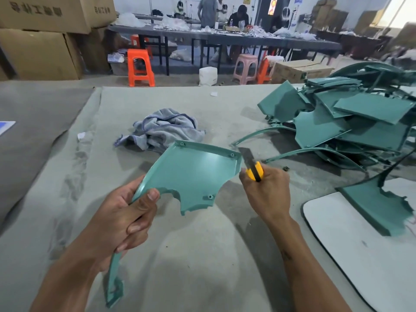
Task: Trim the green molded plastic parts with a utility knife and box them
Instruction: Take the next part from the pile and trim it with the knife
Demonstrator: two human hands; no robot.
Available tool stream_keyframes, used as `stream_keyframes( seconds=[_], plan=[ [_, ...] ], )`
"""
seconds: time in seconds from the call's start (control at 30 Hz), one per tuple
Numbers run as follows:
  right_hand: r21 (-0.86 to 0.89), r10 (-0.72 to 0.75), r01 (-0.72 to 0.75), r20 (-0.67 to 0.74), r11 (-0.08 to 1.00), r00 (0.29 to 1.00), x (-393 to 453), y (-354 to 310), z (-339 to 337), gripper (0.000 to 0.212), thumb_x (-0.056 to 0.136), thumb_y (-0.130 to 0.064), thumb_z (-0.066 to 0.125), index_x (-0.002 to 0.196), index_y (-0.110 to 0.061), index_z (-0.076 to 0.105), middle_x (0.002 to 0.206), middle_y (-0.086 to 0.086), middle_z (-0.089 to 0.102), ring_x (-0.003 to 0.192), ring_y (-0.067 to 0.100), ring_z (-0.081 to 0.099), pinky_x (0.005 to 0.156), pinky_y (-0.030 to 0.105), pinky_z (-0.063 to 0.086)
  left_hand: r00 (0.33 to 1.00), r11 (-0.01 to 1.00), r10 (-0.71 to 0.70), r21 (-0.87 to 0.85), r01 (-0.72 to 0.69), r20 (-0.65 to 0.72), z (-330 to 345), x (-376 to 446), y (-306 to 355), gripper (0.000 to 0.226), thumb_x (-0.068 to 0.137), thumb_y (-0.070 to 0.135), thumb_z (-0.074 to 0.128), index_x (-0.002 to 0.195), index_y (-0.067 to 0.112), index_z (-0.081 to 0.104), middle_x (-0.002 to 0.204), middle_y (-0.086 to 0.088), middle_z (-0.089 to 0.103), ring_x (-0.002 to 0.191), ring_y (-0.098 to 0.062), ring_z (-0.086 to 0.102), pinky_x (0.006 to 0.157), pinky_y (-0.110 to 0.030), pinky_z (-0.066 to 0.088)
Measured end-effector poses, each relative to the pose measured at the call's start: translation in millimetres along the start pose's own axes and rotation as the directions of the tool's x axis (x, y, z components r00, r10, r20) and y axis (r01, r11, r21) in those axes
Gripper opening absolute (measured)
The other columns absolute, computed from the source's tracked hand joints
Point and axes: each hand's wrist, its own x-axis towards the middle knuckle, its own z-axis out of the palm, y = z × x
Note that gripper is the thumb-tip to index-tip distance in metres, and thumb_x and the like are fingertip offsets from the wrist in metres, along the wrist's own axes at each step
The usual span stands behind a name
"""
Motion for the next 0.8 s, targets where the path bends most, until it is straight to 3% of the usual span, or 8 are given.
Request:
stream_keyframes(
  seconds=[0.07,0.2,0.27,0.37,0.47,0.6,0.7,0.8],
  plan=[
    [-0.005,0.016,-0.016,-0.036,1.0,0.999,1,2,-4,0.051,0.088,-0.018,0.075,0.049,-0.03,0.043,0.045,-0.008,0.039,0.043,0.013,0.032,0.044,0.031,0.027,1.0,1.0,-0.003,0.009,0.003,0.005,1,0,-1,0.03,0.094,0.024,0.067,0.122,0.012,0.068,0.046,-0.002,0.027,0.023,-0.003,0.017,0.036,-0.007,0.026],
    [0.051,-0.239,0.238,0.016,0.97,0.971,-2,0,-8,0.043,0.08,-0.013,0.07,0.052,-0.021,0.038,0.046,-0.001,0.036,0.042,0.015,0.029,0.04,0.038,0.029,1.0,1.0,-0.008,-0.009,0.008,-0.004,2,0,1,0.048,0.083,0.037,0.083,0.122,0.014,0.068,0.046,-0.003,0.027,0.024,-0.003,0.016,0.035,-0.007,0.025],
    [-0.004,-0.101,0.101,0.018,0.995,0.995,0,0,-3,0.043,0.081,-0.014,0.07,0.051,-0.016,0.039,0.043,-0.002,0.037,0.041,0.017,0.031,0.04,0.035,0.029,1.0,1.0,0.002,0.004,-0.002,0.006,2,-1,2,0.048,0.083,0.038,0.083,0.123,0.015,0.068,0.046,-0.002,0.028,0.024,-0.003,0.016,0.035,-0.007,0.025],
    [0.029,0.184,-0.182,-0.122,0.983,0.975,4,2,-2,0.055,0.091,-0.024,0.073,0.049,-0.013,0.039,0.04,-0.004,0.04,0.041,0.017,0.038,0.047,0.032,0.03,0.999,0.994,0.042,0.096,-0.042,-0.003,6,-2,2,0.035,0.09,0.034,0.075,0.122,0.021,0.07,0.047,-0.006,0.032,0.026,-0.005,0.017,0.035,-0.007,0.024],
    [0.298,0.209,-0.141,-0.21,0.944,0.955,3,-5,-5,0.064,0.095,-0.044,0.067,0.058,0.005,0.048,0.05,0.02,0.051,0.048,0.042,0.05,0.049,0.047,0.044,0.988,0.972,0.142,0.196,-0.127,-0.061,15,0,2,0.027,0.09,0.037,0.071,0.116,0.029,0.073,0.051,-0.011,0.044,0.026,-0.009,0.022,0.034,-0.008,0.023],
    [0.364,0.091,-0.017,-0.187,0.931,0.978,-9,-28,3,0.074,0.096,-0.063,0.061,0.056,-0.002,0.047,0.049,0.018,0.049,0.045,0.039,0.046,0.048,0.052,0.043,0.95,0.954,0.272,0.173,-0.245,-0.152,22,3,4,0.021,0.089,0.031,0.061,0.104,0.028,0.075,0.059,-0.008,0.049,0.03,-0.009,0.024,0.034,-0.008,0.023],
    [0.404,0.138,-0.06,-0.166,0.913,0.976,-17,-42,14,0.066,0.089,-0.078,0.058,0.06,-0.021,0.041,0.05,-0.004,0.044,0.047,0.023,0.042,0.05,0.036,0.04,0.852,0.879,0.449,0.304,-0.367,-0.27,24,6,2,0.015,0.091,0.031,0.063,0.103,0.028,0.073,0.061,-0.005,0.052,0.033,-0.012,0.03,0.036,-0.012,0.028],
    [0.411,0.132,-0.068,-0.128,0.909,0.983,-24,-46,18,0.049,0.09,-0.082,0.053,0.074,-0.037,0.042,0.062,-0.004,0.052,0.054,0.018,0.055,0.054,0.03,0.046,0.688,0.735,0.638,0.539,-0.411,-0.346,27,8,-4,0.021,0.099,0.039,0.064,0.118,0.03,0.068,0.064,-0.005,0.057,0.039,-0.014,0.038,0.04,-0.018,0.034]
  ],
)
